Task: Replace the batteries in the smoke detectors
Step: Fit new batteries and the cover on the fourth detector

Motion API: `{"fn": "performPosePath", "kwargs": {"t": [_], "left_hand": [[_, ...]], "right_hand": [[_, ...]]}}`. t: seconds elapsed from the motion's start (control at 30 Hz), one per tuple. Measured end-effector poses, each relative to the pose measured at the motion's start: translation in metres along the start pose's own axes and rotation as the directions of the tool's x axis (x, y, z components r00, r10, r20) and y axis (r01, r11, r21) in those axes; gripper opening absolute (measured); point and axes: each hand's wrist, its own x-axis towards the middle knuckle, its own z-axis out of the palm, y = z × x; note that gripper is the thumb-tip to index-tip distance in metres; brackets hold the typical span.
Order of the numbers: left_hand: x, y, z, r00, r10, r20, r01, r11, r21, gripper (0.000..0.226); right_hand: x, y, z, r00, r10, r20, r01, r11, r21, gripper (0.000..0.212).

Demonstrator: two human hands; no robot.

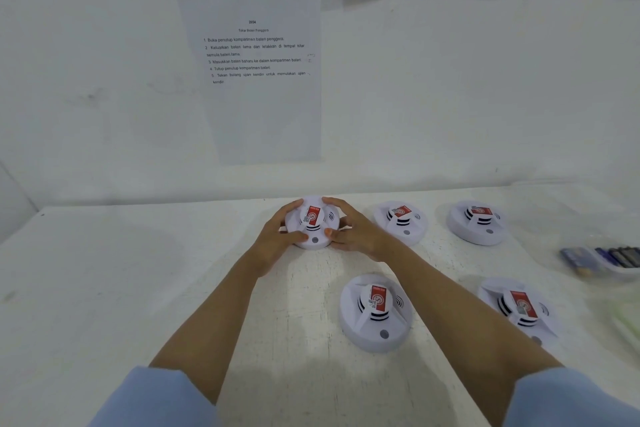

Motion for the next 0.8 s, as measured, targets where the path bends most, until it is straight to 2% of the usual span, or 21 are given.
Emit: {"fn": "performPosePath", "kwargs": {"t": [0.8], "left_hand": [[-0.0042, 0.0031, 0.0009, 1.0, -0.005, 0.003, 0.005, 0.999, -0.039, 0.059]], "right_hand": [[-0.0006, 0.0004, 0.0017, 1.0, 0.0, -0.001, 0.0, 1.0, -0.007, 0.057]]}}
